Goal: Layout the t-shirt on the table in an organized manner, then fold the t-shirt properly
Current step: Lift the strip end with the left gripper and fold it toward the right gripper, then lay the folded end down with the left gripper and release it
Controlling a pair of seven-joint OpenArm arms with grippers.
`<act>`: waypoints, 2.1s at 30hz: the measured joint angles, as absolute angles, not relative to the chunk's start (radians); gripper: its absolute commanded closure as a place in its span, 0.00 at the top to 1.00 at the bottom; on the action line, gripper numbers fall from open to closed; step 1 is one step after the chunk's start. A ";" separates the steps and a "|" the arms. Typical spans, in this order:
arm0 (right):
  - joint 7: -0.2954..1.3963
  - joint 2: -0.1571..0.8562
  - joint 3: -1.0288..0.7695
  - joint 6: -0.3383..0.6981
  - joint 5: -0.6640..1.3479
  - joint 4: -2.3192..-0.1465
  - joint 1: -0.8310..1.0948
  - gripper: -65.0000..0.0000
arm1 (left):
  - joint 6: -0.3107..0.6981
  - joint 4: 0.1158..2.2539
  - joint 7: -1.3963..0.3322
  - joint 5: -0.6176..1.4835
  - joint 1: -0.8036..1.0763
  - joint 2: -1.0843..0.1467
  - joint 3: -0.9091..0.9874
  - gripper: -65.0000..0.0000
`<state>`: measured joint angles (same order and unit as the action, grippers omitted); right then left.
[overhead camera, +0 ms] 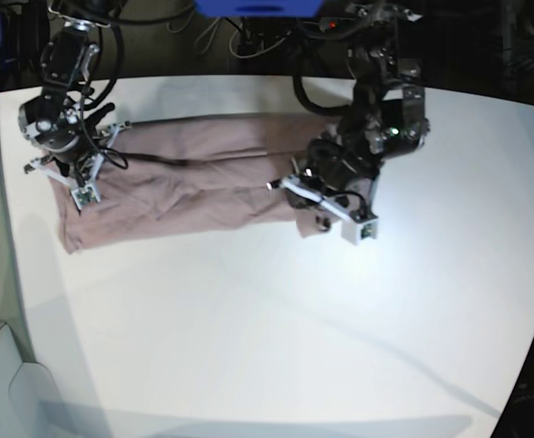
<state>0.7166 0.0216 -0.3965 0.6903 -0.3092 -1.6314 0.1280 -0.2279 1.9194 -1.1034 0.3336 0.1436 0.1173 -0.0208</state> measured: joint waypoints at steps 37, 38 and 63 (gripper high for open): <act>0.714 0.022 -0.396 0.687 -0.308 -1.631 0.128 0.00 | -0.393 1.596 -0.830 0.222 -0.006 0.145 -0.398 0.00; 0.715 0.022 -0.396 0.687 -0.308 -1.631 0.128 0.00 | -0.417 1.572 -0.831 0.225 -0.018 0.145 -0.398 0.00; 0.724 0.022 -0.395 0.688 -0.310 -1.629 0.117 0.00 | -0.456 1.531 -0.836 0.424 -0.062 0.142 -0.473 0.00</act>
<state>0.7238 0.0216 -0.3950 0.6876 -0.3103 -1.6291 0.1173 -0.4561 1.5311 -0.8364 0.4236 -0.0616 0.1421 -0.4732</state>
